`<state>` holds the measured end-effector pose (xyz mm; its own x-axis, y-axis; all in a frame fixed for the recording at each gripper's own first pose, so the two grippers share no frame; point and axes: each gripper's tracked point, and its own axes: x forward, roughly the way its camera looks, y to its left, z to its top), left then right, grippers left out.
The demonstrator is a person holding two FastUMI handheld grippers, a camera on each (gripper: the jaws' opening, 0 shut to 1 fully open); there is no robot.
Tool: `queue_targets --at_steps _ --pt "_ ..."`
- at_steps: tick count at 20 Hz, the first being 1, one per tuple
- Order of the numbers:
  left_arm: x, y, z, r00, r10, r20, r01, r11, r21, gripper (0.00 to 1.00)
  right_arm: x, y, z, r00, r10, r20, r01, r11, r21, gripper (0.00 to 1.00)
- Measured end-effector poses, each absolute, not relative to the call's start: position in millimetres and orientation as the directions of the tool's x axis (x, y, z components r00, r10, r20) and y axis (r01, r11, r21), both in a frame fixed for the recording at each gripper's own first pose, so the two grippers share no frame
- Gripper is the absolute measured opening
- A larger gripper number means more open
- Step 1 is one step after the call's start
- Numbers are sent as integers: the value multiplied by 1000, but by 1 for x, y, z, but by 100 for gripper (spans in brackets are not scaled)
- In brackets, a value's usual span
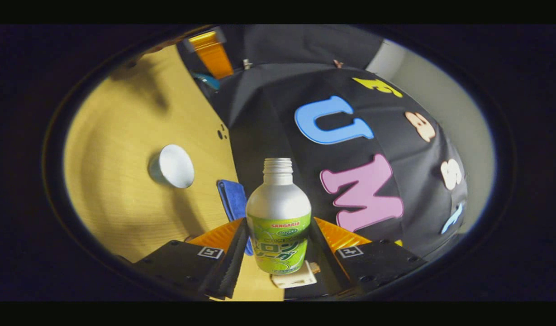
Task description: Open the teacup lid with one hand, grasp the water bottle and pour water into the teacup with the other hand; after pouring, place the water bottle on the coaster and then close the teacup lid.
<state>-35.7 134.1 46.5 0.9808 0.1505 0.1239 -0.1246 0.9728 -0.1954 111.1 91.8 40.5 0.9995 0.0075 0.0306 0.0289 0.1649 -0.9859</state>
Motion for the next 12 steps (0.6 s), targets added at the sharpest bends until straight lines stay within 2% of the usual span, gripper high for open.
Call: queue_targets --at_steps 4,12 --pt "-36 137 46 981 148 123 -121 971 -204 31 117 96 23 1000 19 -5 -5 11 -1000 76" --pt "-35 140 42 982 151 111 -125 970 -206 31 134 99 -1 997 17 -80 -78 -119 -990 76"
